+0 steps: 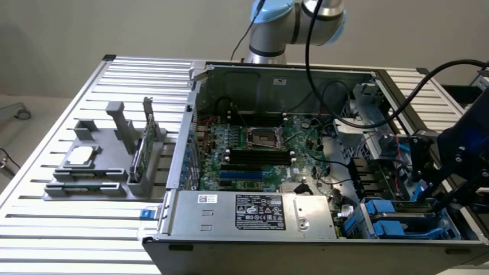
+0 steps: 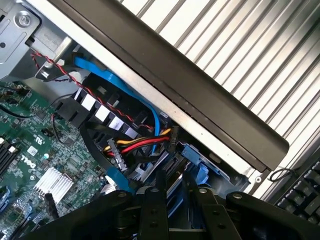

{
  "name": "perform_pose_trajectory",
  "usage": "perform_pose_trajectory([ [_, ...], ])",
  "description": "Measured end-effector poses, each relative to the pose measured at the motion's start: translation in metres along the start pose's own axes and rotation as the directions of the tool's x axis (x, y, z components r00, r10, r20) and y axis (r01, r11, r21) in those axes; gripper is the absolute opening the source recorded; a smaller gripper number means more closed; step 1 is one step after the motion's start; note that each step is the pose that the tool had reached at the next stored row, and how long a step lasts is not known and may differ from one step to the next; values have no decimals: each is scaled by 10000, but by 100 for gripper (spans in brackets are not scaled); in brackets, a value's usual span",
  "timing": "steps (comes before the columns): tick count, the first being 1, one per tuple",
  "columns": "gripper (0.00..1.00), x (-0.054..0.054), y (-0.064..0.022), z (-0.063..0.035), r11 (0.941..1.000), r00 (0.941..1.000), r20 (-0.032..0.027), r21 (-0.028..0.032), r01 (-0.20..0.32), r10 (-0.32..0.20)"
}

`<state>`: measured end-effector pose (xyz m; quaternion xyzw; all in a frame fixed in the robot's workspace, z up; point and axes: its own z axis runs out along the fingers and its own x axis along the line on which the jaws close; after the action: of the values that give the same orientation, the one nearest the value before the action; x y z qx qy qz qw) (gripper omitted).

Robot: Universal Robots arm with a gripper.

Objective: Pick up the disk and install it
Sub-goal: 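Insert the first disk wire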

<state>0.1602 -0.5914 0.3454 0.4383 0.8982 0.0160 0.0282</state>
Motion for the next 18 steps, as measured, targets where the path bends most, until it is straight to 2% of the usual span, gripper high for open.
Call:
perform_pose_trajectory([
  [9, 27, -21, 71, 31, 9998, 9998, -136, -104, -174, 172],
  [18, 27, -12, 112, 68, 9989, 9988, -243, -164, -428, 424],
])
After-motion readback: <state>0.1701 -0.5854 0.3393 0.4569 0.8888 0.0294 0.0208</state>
